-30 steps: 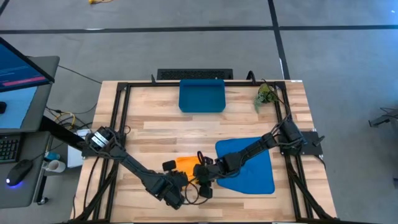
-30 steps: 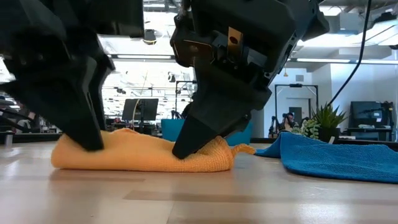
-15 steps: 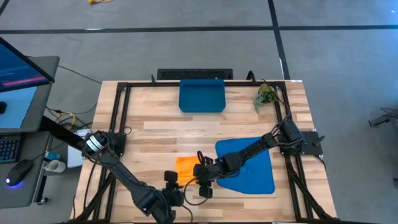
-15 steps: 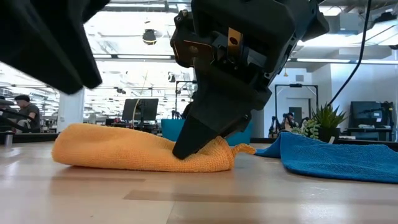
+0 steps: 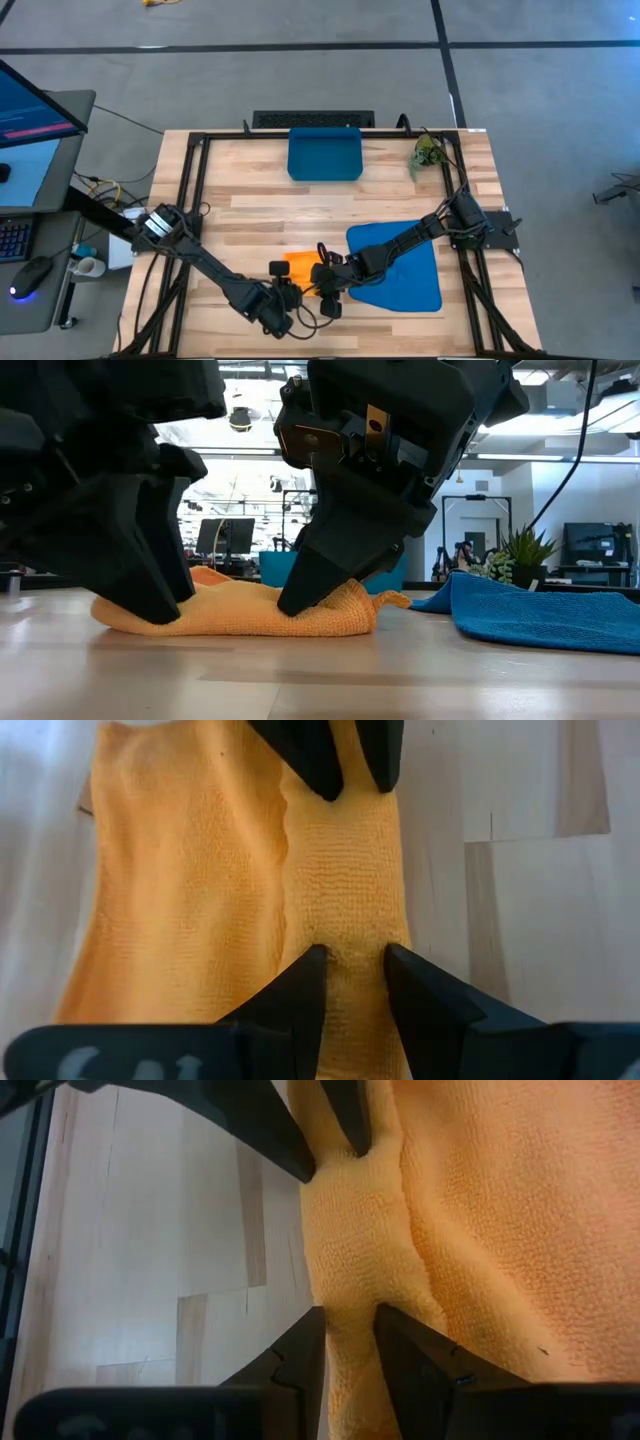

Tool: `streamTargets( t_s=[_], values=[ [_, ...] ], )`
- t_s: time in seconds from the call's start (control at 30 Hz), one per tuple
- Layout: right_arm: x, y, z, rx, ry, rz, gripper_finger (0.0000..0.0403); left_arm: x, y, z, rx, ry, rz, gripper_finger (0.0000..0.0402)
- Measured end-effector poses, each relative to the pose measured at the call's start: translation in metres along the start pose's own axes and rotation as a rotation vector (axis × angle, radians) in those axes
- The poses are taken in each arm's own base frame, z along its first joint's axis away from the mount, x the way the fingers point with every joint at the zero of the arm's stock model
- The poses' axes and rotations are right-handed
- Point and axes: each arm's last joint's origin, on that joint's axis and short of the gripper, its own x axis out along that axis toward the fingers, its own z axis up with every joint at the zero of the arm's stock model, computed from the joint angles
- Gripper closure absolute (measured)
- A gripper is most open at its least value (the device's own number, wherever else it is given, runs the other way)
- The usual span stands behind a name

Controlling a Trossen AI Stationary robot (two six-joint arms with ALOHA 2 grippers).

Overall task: Roll microfiber towels into tight, uniform cylinder then place into a basket
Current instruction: Roll the yellow microfiber cloth

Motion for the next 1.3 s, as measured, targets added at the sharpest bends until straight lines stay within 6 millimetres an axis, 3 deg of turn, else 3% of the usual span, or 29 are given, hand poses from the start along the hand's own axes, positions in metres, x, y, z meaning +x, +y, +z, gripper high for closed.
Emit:
streamTargets(
  t_s=[0.43, 0.8, 0.97, 1.17, 1.3],
  values=[
    [0.0, 0.007, -0.004, -0.01, 0.0, 0.006, 0.028, 0.009, 0.006, -0.009, -0.082, 0.059, -0.067, 0.0299],
    [-0.008, 0.002, 0.002, 0.004, 0.022, 0.045, 0.023, 0.011, 0.008, -0.007, -0.094, 0.059, -0.072, 0.0299],
    [-0.033, -0.001, 0.01, -0.095, 0.032, 0.033, 0.0227, 0.011, 0.007, -0.007, -0.094, 0.059, -0.081, 0.0299],
    [-0.084, -0.001, 0.019, -0.137, 0.047, -0.023, 0.0233, 0.011, 0.007, -0.007, -0.094, 0.059, -0.081, 0.0299],
    [-0.115, 0.017, 0.009, -0.134, 0.055, -0.061, 0.0234, 0.011, 0.007, -0.007, -0.094, 0.059, -0.082, 0.0299]
  ],
)
